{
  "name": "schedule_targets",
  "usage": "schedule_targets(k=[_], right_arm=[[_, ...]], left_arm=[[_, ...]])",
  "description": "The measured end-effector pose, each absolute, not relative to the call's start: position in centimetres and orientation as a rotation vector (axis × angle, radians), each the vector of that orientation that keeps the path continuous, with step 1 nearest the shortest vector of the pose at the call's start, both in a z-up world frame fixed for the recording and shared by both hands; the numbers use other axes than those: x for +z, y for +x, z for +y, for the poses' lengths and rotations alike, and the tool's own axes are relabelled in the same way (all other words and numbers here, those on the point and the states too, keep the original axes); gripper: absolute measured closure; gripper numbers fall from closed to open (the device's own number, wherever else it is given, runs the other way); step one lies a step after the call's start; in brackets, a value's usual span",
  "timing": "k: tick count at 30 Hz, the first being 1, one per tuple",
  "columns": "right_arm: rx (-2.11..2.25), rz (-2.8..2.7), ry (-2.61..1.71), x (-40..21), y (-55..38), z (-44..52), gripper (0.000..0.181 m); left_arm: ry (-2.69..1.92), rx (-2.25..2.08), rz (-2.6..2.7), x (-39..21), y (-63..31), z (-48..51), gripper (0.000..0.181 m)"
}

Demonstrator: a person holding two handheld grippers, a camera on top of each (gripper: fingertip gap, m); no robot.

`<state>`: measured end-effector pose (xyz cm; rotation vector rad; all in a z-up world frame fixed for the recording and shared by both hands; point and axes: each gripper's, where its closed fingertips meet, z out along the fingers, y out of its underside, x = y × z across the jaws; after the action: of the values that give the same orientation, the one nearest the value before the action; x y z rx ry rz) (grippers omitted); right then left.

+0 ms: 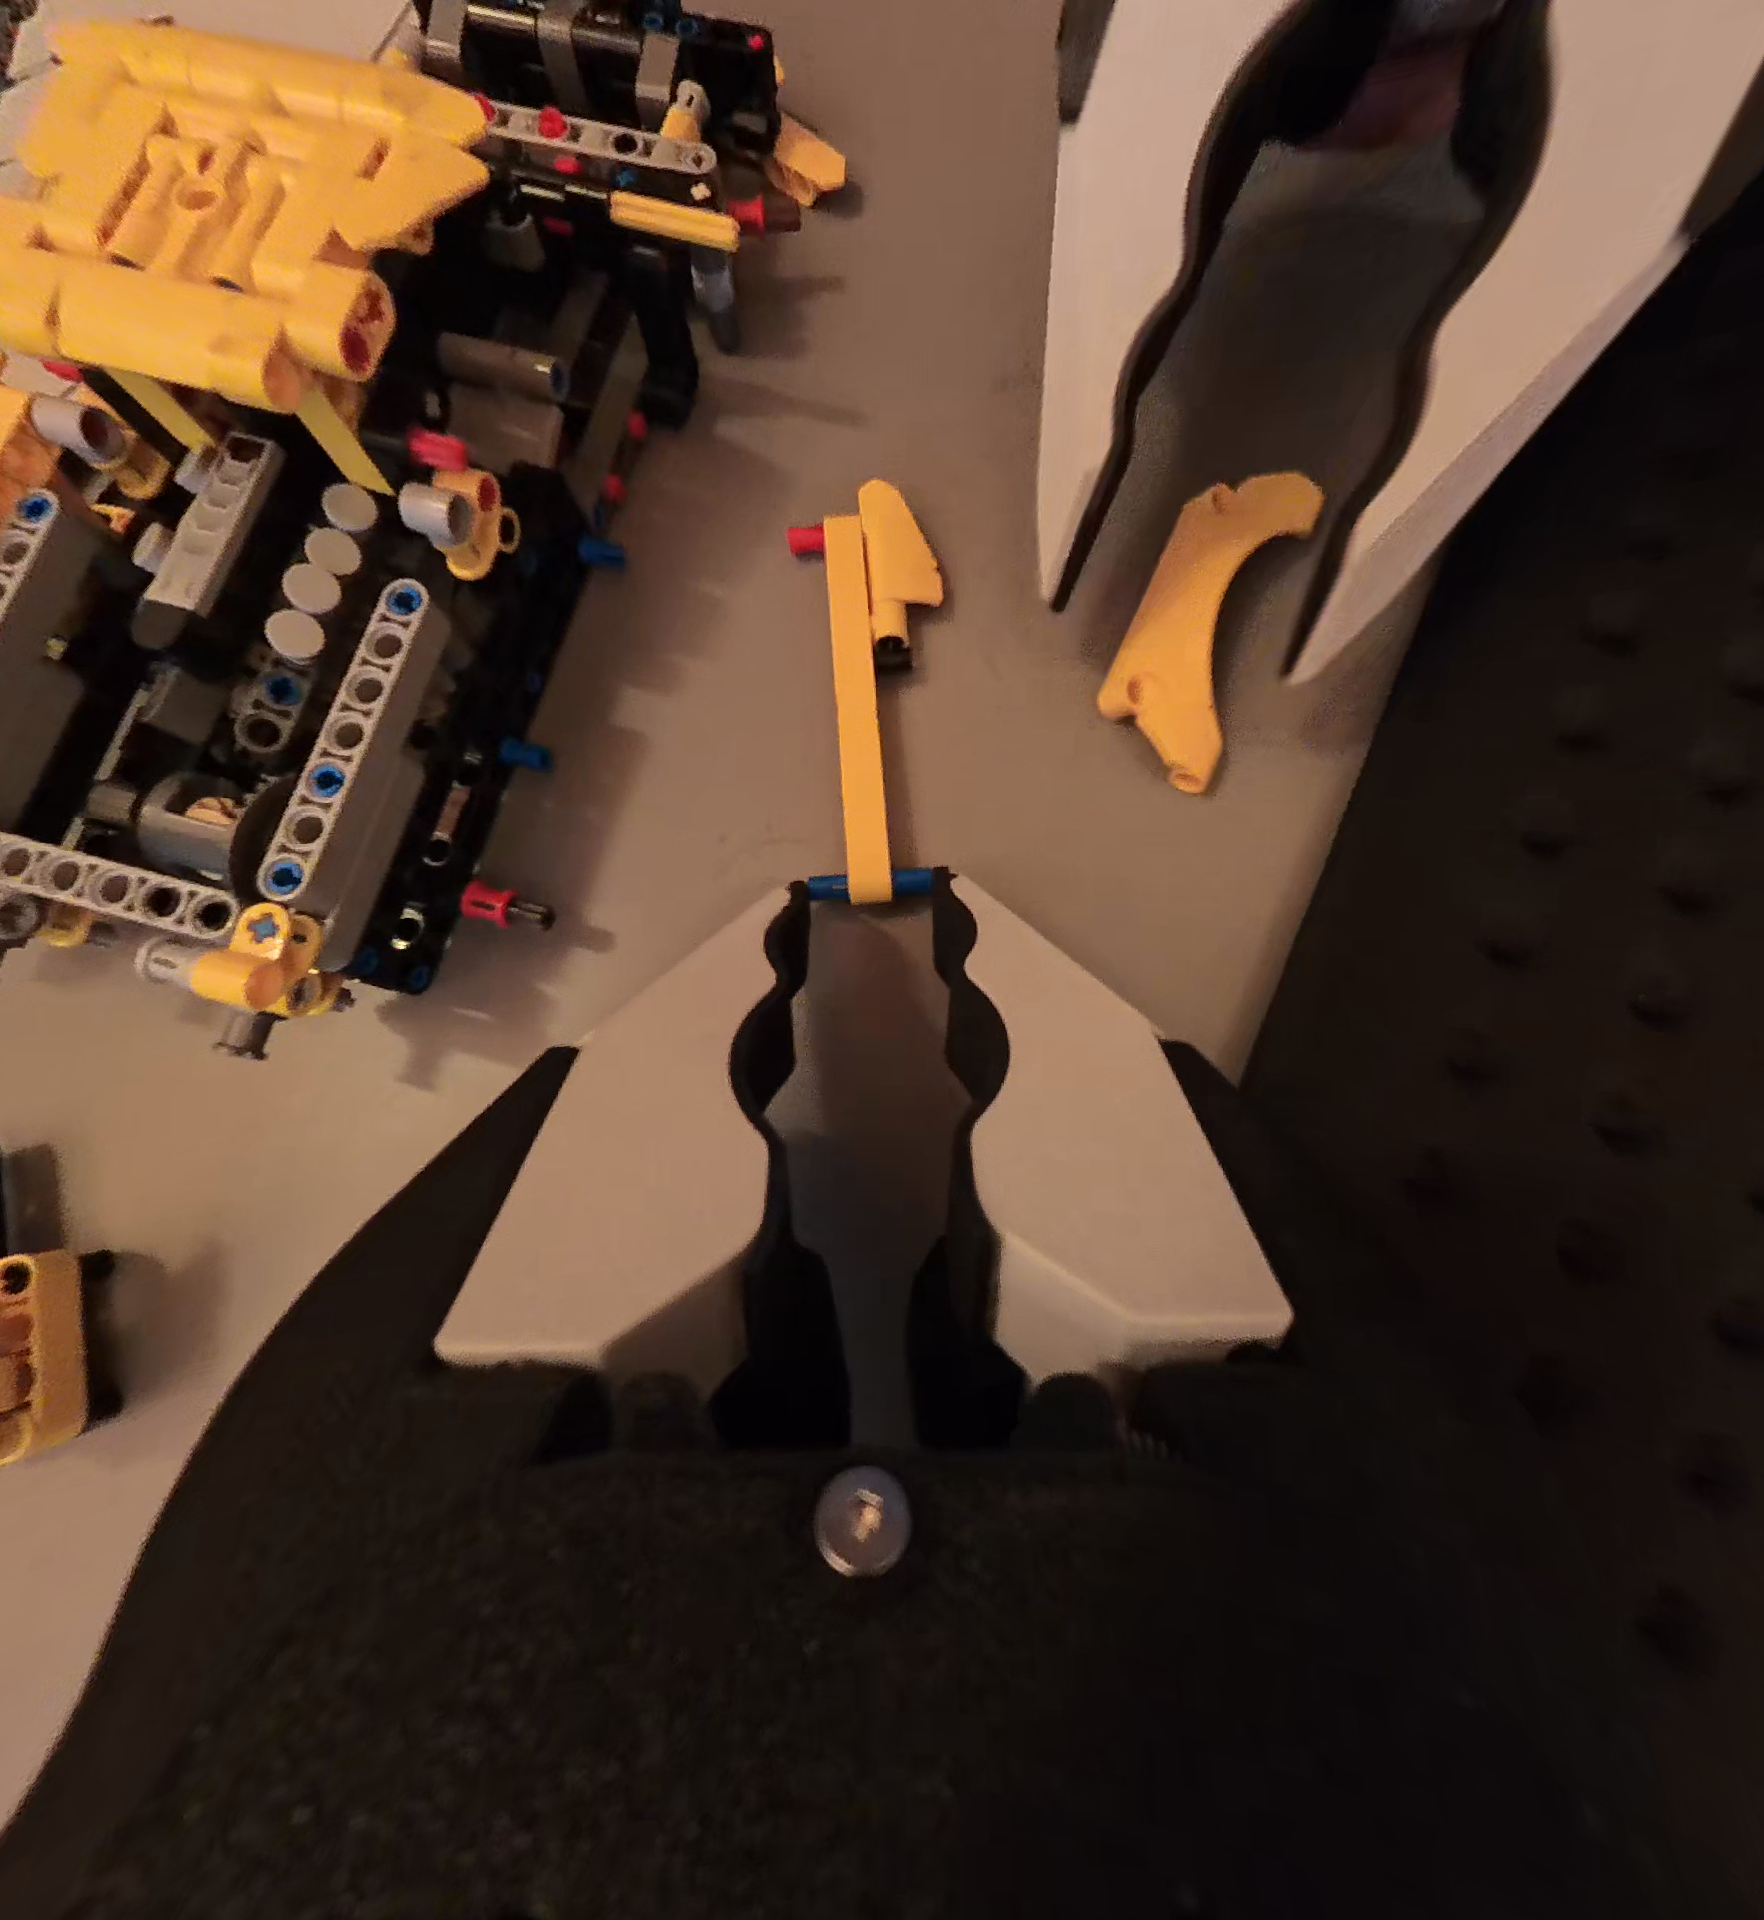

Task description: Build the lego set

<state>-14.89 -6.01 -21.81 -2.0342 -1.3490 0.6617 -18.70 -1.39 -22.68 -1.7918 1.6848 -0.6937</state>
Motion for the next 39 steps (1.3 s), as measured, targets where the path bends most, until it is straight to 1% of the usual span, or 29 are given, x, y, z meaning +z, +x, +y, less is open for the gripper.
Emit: schedule_targets(k=[2,3,7,9,10,11,12,14,15,19,21,25,28,31,34,35,37,39], right_arm=[[0.808,-1.302,-1.993,-19.3,-15.5,-6.0,0.142],[0.789,-1.274,-1.980,-18.6,-15.5,-4.9,0.145],[0.580,-1.408,-1.989,-20.7,-15.9,-1.3,0.145],[0.612,-1.489,-2.008,-22.1,-16.5,-1.1,0.153],[0.624,-1.522,-2.018,-22.5,-16.6,-1.1,0.164],[0.643,-1.538,-2.010,-22.4,-16.8,-1.1,0.170],[0.660,-1.525,-1.998,-22.1,-17.0,-0.9,0.171],[0.828,-1.387,-2.000,-20.5,-17.7,-0.7,0.174],[0.960,-1.285,-1.994,-19.3,-18.0,-0.6,0.174],[1.400,-0.949,-1.863,-14.4,-18.8,-0.6,0.175],[1.506,-0.898,-1.814,-13.2,-19.2,-0.8,0.175],[1.662,-0.869,-1.778,-12.0,-19.8,-1.6,0.175],[1.674,-0.897,-1.803,-12.6,-20.4,-2.0,0.175],[1.672,-0.899,-1.810,-12.7,-20.8,-2.0,0.175],[1.612,-0.884,-1.804,-12.7,-20.6,-1.3,0.174],[1.549,-0.894,-1.804,-12.7,-20.3,-1.0,0.171],[1.371,-0.893,-1.854,-13.3,-18.7,-0.3,0.151],[1.178,-1.027,-1.957,-15.1,-16.8,-1.9,0.150]], left_arm=[[-1.774,-0.704,1.694,-22.1,-18.8,-1.5,0.158],[-1.761,-0.715,1.701,-21.7,-18.8,-1.7,0.158],[-1.729,-0.726,1.737,-20.6,-19.0,-2.0,0.158],[-1.718,-0.748,1.731,-19.9,-18.9,-2.0,0.158],[-1.716,-0.769,1.723,-19.5,-18.8,-2.1,0.158],[-1.717,-0.776,1.712,-19.1,-18.9,-2.0,0.158],[-1.716,-0.773,1.687,-18.6,-19.0,-1.6,0.158],[-1.711,-0.840,1.545,-16.5,-19.3,-0.3,0.158],[-1.709,-0.940,1.440,-15.0,-19.5,0.4,0.155],[-1.637,-1.461,1.047,-10.1,-20.6,1.6,0.156],[-1.603,-1.579,1.010,-9.9,-20.2,0.9,0.158],[-1.609,-1.613,1.055,-11.2,-18.9,-0.4,0.160],[-1.573,-1.724,1.018,-10.5,-18.6,-0.9,0.161],[-1.564,-1.749,0.973,-10.3,-18.5,-0.6,0.174],[-1.554,-1.776,0.897,-10.2,-18.5,0.0,0.174],[-1.563,-1.761,0.884,-10.4,-18.5,0.3,0.174],[-1.585,-1.677,0.874,-11.0,-18.6,1.1,0.174],[-1.599,-1.552,0.871,-11.9,-18.9,2.0,0.174]])
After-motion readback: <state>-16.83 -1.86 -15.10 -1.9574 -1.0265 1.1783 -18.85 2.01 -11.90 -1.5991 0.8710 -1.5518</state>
